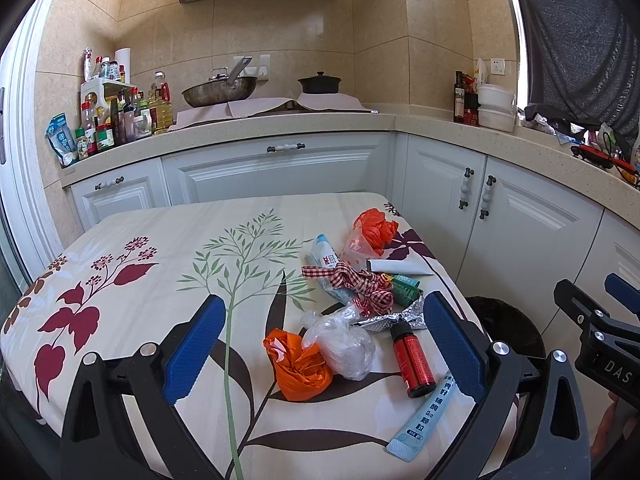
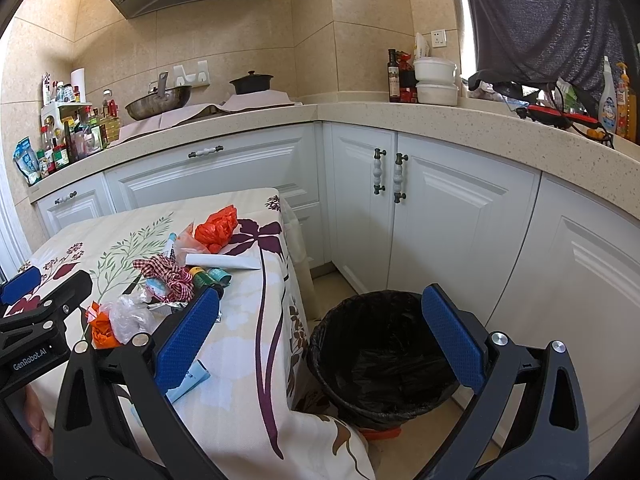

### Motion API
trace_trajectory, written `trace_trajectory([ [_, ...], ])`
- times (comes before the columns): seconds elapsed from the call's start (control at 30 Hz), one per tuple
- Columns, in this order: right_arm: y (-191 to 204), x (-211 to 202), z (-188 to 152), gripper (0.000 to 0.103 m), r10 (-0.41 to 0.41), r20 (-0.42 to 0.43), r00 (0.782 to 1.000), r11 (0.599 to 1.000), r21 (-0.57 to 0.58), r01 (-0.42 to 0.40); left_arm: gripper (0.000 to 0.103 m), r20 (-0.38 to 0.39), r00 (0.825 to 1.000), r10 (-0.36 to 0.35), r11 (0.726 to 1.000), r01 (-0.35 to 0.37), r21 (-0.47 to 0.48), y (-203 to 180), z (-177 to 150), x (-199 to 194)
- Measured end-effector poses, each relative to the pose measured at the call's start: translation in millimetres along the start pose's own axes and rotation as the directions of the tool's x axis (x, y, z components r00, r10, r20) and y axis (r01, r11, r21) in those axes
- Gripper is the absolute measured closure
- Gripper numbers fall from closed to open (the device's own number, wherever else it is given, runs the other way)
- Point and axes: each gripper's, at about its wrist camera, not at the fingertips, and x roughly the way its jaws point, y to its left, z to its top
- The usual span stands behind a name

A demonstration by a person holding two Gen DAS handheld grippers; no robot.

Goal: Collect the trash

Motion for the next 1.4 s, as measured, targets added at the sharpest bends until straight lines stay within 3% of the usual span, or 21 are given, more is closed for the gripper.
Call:
trace_trajectory([
  [1.4,-7,0,0,0.004,-0.005,-0.004,1.000,1.000,0.001,0.005,0.006,-0.003,1.000,0.000,1.000,0.000,0.003,-1,-3,1],
])
